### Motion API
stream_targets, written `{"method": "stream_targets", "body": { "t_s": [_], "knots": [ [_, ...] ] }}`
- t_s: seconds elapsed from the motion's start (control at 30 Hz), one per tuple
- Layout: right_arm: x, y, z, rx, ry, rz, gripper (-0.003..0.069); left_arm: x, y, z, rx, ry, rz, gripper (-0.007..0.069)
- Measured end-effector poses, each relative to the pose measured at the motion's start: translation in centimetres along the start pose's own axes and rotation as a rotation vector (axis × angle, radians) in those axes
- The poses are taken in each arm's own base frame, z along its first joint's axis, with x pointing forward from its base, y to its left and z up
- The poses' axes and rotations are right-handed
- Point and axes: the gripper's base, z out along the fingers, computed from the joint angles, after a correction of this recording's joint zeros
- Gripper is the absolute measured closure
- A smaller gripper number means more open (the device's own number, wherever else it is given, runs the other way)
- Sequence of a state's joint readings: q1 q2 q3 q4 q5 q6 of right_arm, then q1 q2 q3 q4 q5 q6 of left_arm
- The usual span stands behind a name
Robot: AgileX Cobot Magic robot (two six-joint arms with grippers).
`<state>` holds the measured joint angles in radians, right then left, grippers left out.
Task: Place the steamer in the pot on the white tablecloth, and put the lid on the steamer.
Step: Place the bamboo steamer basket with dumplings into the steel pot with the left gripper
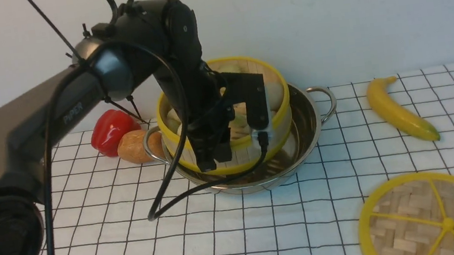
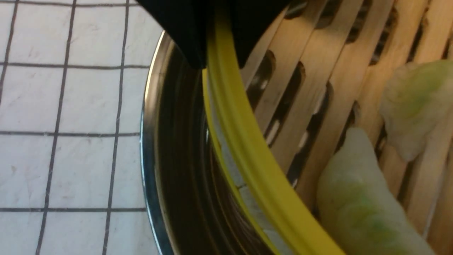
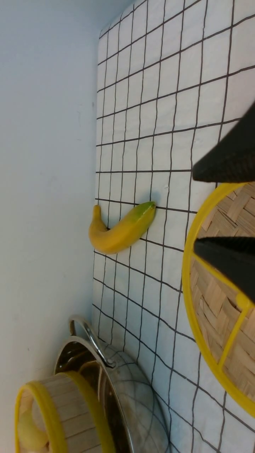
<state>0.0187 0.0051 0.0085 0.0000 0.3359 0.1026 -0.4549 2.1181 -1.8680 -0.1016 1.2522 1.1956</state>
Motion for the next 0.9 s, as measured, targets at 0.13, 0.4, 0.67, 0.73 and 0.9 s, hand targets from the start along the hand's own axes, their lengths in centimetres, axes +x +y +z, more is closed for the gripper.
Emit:
{"method": "stream_targets", "body": {
  "t_s": [0.13, 0.4, 0.67, 0.73, 0.9],
  "knots": [
    [0.0, 0.0, 0.0, 0.000, 0.000, 0.000, 0.0416, -0.3, 0.0, 1.6, 0.042, -0.010, -0.009, 0.0581],
    [0.0, 0.0, 0.0, 0.000, 0.000, 0.000, 0.0416, -0.7, -0.1, 3.2, 0.081, -0.019, -0.011, 0.0581],
    [0.0, 0.0, 0.0, 0.000, 0.000, 0.000, 0.0416, -0.9, 0.1, 3.7, 0.070, -0.036, -0.017, 0.0581],
    [0.0, 0.0, 0.0, 0.000, 0.000, 0.000, 0.0416, -1.0, 0.2, 3.7, 0.062, -0.041, -0.025, 0.0581],
    [0.0, 0.0, 0.0, 0.000, 0.000, 0.000, 0.0416, -1.1, 0.3, 3.7, 0.045, -0.051, -0.038, 0.0538]
  ]
}}
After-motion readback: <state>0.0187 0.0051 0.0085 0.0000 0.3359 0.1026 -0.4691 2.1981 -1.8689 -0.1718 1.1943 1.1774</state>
